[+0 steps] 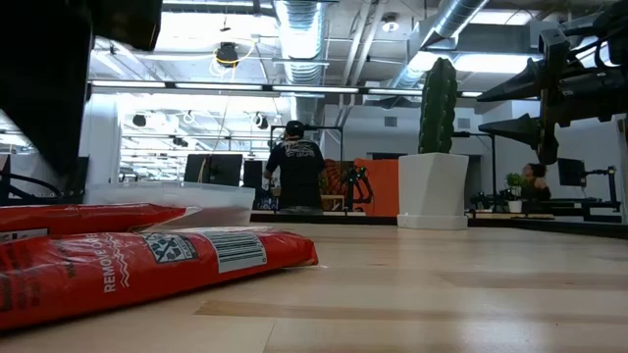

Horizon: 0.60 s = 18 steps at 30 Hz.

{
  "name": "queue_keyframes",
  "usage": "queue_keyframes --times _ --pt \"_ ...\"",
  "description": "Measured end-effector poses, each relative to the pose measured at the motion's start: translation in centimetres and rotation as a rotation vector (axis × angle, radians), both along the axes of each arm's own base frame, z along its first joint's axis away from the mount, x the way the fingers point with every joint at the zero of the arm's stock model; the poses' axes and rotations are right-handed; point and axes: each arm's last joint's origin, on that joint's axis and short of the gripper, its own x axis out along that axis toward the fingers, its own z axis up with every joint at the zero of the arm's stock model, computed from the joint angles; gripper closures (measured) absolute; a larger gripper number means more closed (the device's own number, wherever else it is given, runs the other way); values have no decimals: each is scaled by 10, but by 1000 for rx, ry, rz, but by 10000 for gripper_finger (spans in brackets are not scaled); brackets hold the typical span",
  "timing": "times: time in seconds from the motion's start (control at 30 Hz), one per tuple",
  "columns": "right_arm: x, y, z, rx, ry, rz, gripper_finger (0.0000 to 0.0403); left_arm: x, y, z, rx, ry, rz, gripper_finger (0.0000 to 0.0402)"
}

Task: Sort popcorn bags into baskets
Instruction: Put the red popcorn bag into the transparent bin

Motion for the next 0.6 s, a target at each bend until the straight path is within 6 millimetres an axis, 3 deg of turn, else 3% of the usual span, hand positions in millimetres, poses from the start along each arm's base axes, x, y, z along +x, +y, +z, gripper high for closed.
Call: queue_keyframes --times 0.6 --pt "0 0 0 0 0 7 143 -22 11 -59 -199 -69 66 172"
